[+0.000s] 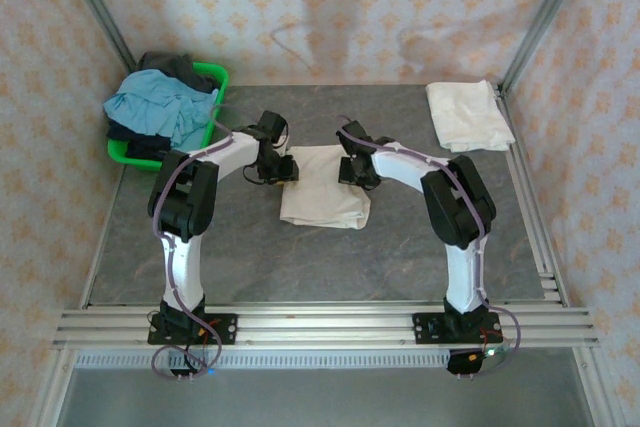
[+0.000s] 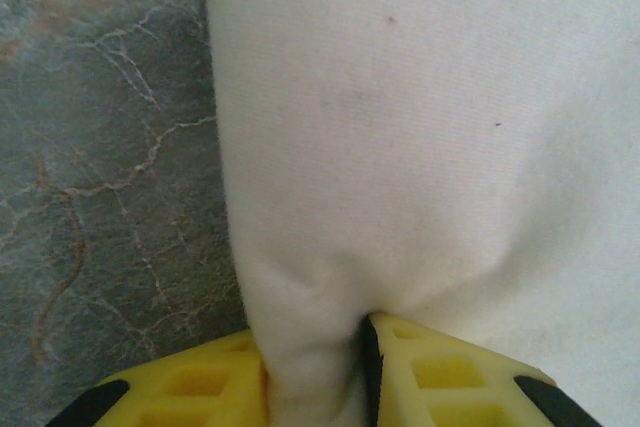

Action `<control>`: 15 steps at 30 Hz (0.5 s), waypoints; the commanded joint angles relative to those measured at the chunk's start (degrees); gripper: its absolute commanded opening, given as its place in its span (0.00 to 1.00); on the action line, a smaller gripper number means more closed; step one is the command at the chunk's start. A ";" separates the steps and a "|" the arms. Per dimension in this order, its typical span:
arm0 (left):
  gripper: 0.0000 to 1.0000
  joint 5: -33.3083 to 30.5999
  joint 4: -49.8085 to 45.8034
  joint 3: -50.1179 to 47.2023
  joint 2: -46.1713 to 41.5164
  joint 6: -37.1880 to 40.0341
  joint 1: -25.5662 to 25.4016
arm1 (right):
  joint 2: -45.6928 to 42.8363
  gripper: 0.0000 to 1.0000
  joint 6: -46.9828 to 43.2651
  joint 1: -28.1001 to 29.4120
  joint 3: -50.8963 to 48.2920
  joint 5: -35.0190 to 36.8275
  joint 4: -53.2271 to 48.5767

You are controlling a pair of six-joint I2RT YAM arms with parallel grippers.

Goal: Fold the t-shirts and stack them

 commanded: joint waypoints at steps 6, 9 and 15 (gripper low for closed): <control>0.33 -0.75 -2.98 -0.57 -4.59 1.21 2.19 | -4.38 0.00 -5.18 -3.66 0.92 5.73 -7.28; 0.34 -1.73 -3.29 -0.81 -5.19 1.34 2.44 | -3.90 0.00 -6.46 -5.53 1.33 5.16 -7.29; 0.34 -1.07 -3.44 -0.26 -5.10 1.32 2.64 | -2.27 0.00 -12.58 -8.69 8.41 6.55 -10.18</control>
